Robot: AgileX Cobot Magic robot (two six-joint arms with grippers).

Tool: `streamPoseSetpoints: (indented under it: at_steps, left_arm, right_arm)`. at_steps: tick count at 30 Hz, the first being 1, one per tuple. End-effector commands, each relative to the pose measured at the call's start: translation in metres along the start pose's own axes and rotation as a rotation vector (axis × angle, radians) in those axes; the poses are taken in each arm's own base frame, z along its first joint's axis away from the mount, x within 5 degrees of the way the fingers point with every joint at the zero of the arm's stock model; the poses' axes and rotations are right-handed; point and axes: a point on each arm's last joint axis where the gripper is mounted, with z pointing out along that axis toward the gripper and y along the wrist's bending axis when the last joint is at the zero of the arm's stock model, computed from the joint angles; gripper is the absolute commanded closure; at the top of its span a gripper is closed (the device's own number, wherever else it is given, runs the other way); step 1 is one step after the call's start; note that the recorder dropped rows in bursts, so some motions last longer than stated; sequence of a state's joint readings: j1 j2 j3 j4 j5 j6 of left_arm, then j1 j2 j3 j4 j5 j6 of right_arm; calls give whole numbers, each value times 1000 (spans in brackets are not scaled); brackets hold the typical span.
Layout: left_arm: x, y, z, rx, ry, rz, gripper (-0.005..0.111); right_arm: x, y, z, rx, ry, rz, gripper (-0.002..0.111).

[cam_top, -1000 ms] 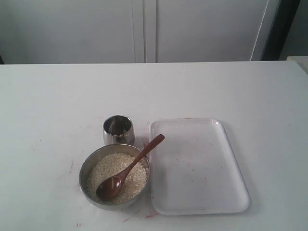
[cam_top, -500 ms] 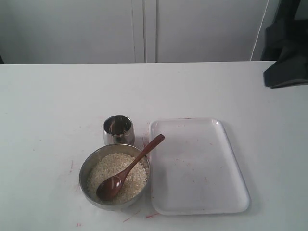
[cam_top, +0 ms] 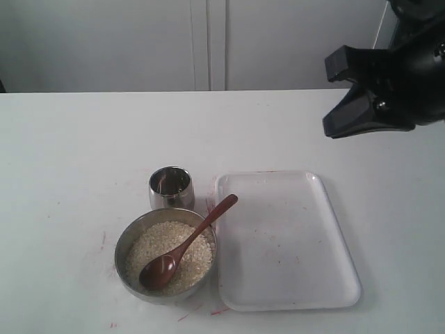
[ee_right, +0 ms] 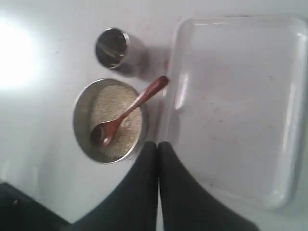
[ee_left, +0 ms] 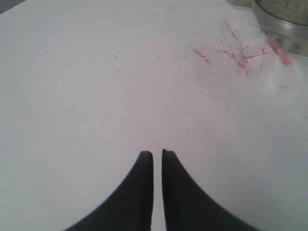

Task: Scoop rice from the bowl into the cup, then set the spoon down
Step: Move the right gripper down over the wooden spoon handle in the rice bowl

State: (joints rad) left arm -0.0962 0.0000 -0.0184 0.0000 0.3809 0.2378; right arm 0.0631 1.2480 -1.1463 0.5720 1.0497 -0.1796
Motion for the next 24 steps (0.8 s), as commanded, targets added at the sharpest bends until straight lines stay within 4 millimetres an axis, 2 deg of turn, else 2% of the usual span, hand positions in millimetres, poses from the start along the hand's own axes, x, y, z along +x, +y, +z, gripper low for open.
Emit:
streamPoseSetpoints:
  at_steps: [1,7,10,13,16,18,24]
  left_arm:
    - [7,-2,1,21,58,-7,92]
    - [7,-2,1,21,58,-7,92]
    - [7,-2,1,21,58,-7,92]
    - [7,-2,1,21,58,-7,92]
    - [7,-2,1,21,58,-7,92]
    - [7,-2,1,21,58,-7,92]
    - [7,-2,1,21,58,-7,92]
  right_arm:
    - [-4,22,2,-121,74,-148,108]
    - [-12,49,27,-4,236,-349,108]
    - [-16,65,48,57,286,-467,108]
    - [-14,79,72,108,345,-656,108]
    - [-11,85,93,107,411,-881,108]
    - [-7,89,104,76,448,-969,108]
    - [-7,99,136,41,403,-1265,108]
